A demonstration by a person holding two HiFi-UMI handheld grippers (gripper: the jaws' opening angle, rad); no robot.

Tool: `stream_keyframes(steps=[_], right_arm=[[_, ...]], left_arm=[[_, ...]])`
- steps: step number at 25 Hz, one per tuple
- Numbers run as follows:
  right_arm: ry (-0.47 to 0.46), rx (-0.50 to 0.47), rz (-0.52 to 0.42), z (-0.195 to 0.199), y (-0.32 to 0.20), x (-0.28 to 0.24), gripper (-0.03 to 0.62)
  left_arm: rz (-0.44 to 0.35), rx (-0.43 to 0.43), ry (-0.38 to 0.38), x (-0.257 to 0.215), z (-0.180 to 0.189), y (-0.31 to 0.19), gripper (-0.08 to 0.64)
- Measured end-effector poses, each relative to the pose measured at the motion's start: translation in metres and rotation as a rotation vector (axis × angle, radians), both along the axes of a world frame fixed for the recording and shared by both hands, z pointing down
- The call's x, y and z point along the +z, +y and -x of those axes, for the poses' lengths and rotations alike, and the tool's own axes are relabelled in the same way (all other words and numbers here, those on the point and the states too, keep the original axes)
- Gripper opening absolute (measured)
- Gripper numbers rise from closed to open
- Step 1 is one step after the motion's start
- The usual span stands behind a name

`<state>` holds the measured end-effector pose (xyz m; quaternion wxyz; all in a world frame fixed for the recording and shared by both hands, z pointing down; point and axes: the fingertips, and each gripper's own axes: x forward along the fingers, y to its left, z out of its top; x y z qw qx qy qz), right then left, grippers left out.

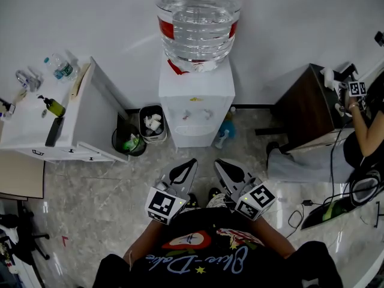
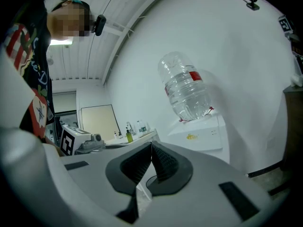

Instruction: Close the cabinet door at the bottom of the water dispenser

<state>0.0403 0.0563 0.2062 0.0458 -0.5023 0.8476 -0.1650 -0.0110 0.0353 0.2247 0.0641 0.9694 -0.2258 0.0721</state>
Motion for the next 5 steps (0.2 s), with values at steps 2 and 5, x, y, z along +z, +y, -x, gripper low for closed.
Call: stream_keyframes(steps=[2, 5], right_arm=[[-0.006, 0.003, 0.0, 0.0015, 0.0006, 0.0005, 0.015], [-0.016, 0.009, 0.002, 0.0038, 0.0014, 0.0016, 0.015]], left_arm=[[-0.006, 0.013, 0.002, -0.0006, -0.0002, 0.0008, 0.0], [0.005, 0.019, 0.02, -0.0014, 0.0009, 0.0009, 0.0]])
